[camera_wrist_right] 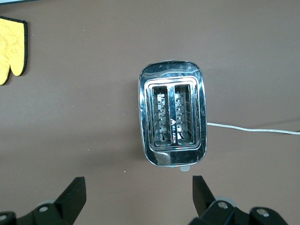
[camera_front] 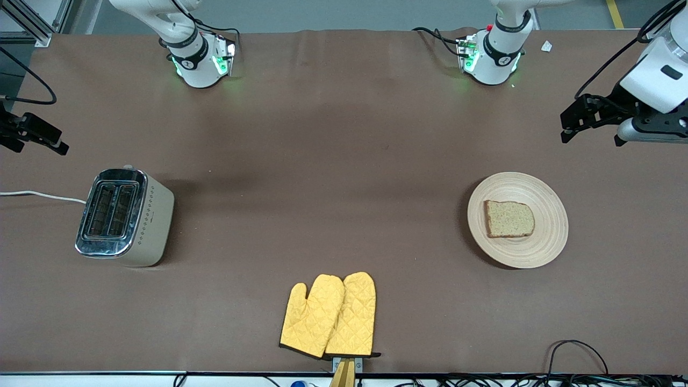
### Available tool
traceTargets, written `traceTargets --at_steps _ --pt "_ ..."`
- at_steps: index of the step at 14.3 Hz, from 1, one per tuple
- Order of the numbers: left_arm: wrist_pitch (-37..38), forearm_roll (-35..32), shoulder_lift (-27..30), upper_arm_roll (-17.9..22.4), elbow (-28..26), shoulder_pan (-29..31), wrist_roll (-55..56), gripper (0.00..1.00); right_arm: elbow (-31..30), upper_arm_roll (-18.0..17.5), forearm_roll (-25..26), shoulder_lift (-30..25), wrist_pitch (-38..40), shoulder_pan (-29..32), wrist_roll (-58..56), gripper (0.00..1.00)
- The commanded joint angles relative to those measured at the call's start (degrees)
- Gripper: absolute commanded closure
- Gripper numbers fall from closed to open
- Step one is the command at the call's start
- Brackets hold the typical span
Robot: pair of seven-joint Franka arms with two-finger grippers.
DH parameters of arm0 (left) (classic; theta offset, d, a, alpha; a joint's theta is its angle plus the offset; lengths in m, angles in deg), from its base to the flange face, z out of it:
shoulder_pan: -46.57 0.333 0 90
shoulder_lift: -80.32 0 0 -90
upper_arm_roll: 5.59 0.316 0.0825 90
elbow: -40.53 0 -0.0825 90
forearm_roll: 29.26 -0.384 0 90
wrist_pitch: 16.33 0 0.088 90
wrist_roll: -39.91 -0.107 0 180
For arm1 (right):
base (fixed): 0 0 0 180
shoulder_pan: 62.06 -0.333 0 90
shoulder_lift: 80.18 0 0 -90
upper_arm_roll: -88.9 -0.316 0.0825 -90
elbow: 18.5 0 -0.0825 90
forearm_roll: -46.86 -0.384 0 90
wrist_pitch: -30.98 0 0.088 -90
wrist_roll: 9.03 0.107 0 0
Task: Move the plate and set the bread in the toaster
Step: 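Move the left gripper toward the rim of the wooden plate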
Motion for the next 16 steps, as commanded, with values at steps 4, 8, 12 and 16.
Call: traceTargets --at_steps 4,8,12,16 --pt "0.65 -1.03 -1.91 -0.45 2.98 0.76 0.56 0.0 0.46 -0.56 -0.4 0.25 0.05 1.31 -0.57 0.0" --pt "2.49 -1.39 -5.32 0.25 1.84 5.83 -1.53 0.0 0.46 -0.47 -0.49 0.25 0.05 1.31 -0.57 0.0" --pt "5.13 7.99 -12.25 0.16 1.49 17.6 -17.75 0.0 0.38 -0.47 -0.49 0.25 0.05 1.31 -0.57 0.0" --pt "3.91 19.59 -26.48 0.16 2.01 29.65 -30.86 0.0 0.46 -0.47 -0.49 0.25 0.05 1.23 -0.48 0.0"
